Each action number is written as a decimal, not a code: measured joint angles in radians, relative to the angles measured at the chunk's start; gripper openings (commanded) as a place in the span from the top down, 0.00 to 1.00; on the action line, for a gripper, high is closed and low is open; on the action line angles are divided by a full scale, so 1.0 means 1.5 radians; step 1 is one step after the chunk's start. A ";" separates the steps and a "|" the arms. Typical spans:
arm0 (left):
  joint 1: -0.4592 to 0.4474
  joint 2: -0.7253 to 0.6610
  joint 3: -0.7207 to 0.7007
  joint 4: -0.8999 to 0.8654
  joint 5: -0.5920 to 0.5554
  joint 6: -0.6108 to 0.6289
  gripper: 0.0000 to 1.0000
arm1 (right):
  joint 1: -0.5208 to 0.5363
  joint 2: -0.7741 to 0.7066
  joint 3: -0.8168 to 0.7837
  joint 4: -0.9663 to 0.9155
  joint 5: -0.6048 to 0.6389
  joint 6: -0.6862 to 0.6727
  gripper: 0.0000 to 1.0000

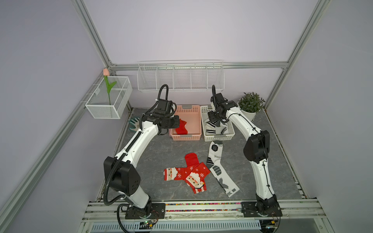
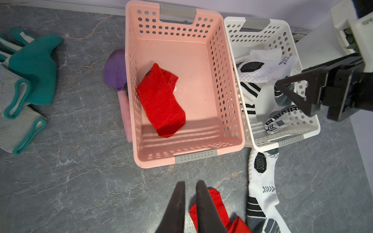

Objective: Sort the socks into the basket by color
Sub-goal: Place the sock in the bin.

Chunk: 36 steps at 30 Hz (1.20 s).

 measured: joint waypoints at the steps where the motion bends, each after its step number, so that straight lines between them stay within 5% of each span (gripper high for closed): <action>1: 0.000 0.000 0.000 0.000 0.001 0.000 0.83 | 0.003 0.011 0.016 -0.013 0.010 -0.001 0.27; 8: 0.000 0.000 0.000 0.000 0.002 0.000 0.83 | 0.011 0.070 0.063 -0.069 0.049 -0.008 0.33; 17: 0.000 0.000 0.000 0.000 0.010 0.000 0.84 | -0.005 0.116 0.124 -0.086 0.057 -0.006 0.70; 22: 0.000 0.000 0.000 0.000 0.012 0.000 0.84 | -0.022 0.115 0.124 -0.062 0.023 0.015 0.80; 36: 0.000 0.000 0.000 0.002 0.014 0.000 0.84 | -0.042 -0.090 -0.217 0.213 -0.045 0.086 0.83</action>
